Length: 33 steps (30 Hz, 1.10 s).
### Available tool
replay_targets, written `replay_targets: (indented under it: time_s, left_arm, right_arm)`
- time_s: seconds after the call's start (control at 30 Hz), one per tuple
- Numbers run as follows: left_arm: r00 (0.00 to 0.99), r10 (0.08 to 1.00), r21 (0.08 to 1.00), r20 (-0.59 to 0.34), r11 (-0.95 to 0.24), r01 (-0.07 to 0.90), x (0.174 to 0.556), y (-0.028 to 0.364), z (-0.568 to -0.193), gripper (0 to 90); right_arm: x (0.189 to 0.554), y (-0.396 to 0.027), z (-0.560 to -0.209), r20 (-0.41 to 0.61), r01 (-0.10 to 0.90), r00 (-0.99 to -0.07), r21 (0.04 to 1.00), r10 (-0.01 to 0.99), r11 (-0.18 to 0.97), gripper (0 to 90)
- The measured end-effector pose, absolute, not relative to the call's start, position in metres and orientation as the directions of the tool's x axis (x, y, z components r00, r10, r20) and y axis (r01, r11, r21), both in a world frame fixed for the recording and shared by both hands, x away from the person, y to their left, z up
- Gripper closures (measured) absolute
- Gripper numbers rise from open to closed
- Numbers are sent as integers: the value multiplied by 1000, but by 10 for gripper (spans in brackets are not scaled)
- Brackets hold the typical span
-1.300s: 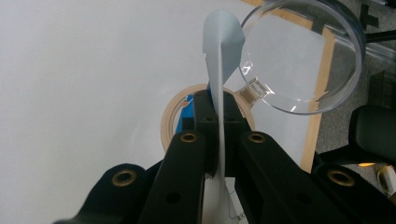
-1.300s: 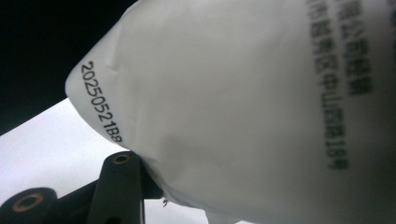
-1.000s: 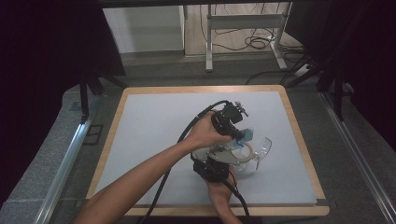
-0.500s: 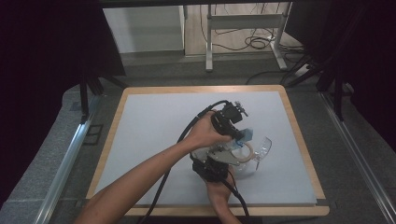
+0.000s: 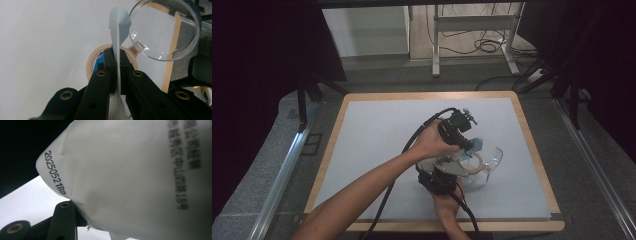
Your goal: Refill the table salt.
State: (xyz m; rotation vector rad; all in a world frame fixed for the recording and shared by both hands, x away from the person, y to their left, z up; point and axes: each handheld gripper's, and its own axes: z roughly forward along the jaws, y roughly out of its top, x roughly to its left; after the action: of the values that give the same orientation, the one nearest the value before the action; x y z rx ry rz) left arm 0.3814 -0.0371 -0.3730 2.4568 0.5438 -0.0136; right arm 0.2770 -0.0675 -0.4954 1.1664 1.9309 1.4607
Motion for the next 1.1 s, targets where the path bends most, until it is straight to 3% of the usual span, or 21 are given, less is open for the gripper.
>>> replay_targets:
  time_s: [1.1]
  left_arm:
    - [918,376,569,-130,-729,379,381,-38,-369,900]
  right_arm:
    - [277,-64,-490,192,346,-528,938,828,3,494]
